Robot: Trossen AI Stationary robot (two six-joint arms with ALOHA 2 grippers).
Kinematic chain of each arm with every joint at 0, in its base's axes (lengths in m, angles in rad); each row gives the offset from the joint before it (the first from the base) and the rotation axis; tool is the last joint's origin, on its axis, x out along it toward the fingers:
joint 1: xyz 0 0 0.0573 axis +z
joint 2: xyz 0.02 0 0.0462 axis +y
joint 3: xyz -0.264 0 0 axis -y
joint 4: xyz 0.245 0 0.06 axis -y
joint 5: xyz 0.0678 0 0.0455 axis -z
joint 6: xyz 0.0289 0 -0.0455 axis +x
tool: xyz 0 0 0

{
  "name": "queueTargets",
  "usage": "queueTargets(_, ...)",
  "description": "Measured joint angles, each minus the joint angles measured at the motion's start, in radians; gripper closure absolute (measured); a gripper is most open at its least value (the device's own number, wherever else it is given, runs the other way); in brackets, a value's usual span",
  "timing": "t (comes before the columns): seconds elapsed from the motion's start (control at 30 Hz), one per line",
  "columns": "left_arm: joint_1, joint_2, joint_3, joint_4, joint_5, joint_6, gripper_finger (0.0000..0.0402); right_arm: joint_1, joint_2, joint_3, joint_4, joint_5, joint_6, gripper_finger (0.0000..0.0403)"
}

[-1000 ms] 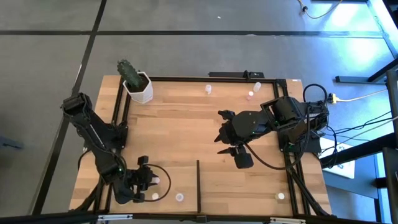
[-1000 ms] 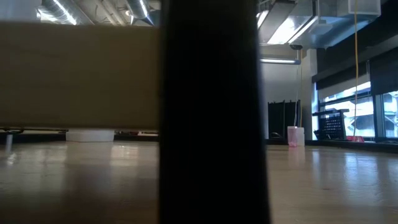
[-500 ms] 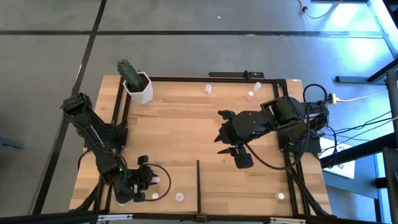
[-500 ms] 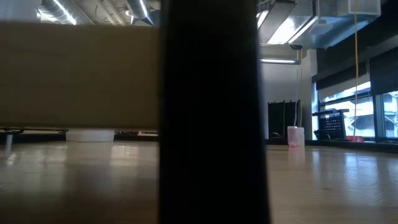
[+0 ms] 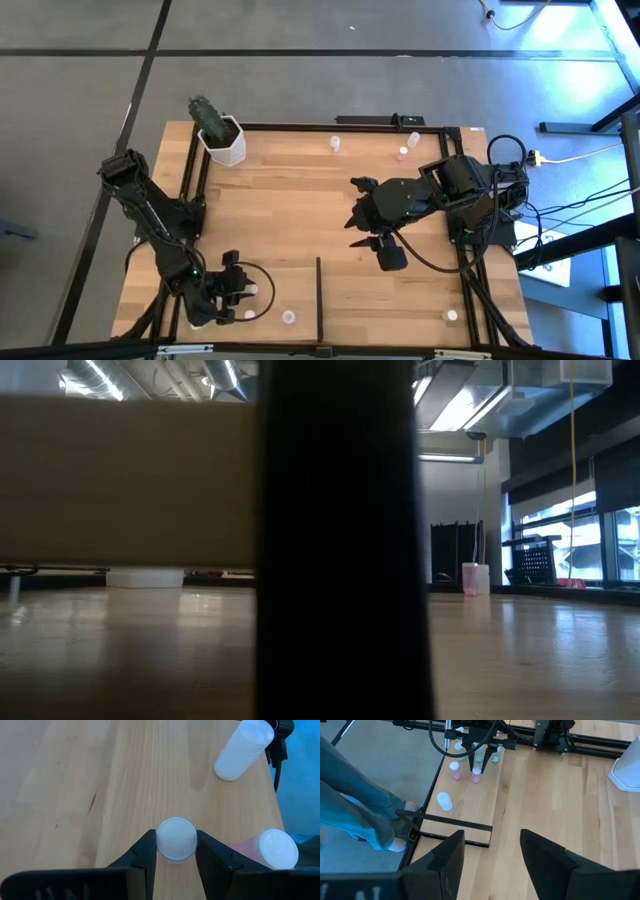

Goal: Pick and place medicine bottles onto shelf by color

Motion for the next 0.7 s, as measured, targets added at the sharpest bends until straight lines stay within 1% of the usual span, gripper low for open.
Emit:
queueTargets(0.13,0.000,0.000,0.000,0.000,-0.005,0.000,0.0283,0.000,0.000,0.000,0.000,0.000,-0.001,0.0208)
queueTargets(0.4,0.000,0.000,0.000,0.000,-0.005,0.008,0.0239,0.000,0.000,0.000,0.000,0.000,0.002,0.0208)
queueTargets(0.7,0.000,0.000,0.000,0.003,-0.005,0.016,0.0179,0.000,0.000,0.000,0.000,0.000,0.000,0.0208)
